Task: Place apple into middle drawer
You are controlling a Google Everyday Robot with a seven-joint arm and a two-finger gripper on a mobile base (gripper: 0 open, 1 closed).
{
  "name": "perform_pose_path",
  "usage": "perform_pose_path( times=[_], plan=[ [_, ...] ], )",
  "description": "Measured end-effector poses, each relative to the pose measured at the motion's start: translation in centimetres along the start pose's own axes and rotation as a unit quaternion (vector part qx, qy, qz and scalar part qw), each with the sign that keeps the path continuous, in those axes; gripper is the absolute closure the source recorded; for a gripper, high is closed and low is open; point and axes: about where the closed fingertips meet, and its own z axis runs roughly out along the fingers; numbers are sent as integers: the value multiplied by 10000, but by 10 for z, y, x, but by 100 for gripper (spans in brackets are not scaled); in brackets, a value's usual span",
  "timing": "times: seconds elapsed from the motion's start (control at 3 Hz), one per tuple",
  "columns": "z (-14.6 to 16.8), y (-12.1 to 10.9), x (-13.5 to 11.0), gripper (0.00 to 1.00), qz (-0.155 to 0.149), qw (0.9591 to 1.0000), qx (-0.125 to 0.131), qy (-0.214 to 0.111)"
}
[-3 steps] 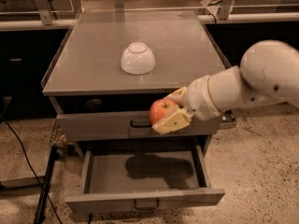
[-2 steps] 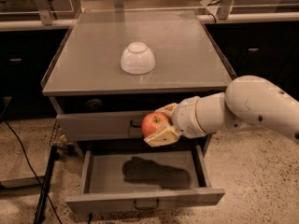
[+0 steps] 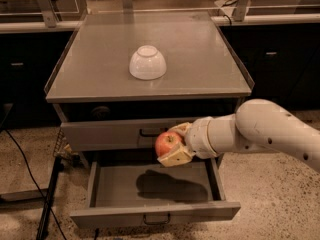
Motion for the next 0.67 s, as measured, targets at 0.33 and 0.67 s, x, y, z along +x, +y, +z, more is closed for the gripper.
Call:
perform_pose_path(
  times=[0.33, 0.67],
  plan=[
    [20, -1, 30, 100, 14, 10000, 47, 38],
    [46, 0, 65, 100, 40, 9999, 97, 36]
  ],
)
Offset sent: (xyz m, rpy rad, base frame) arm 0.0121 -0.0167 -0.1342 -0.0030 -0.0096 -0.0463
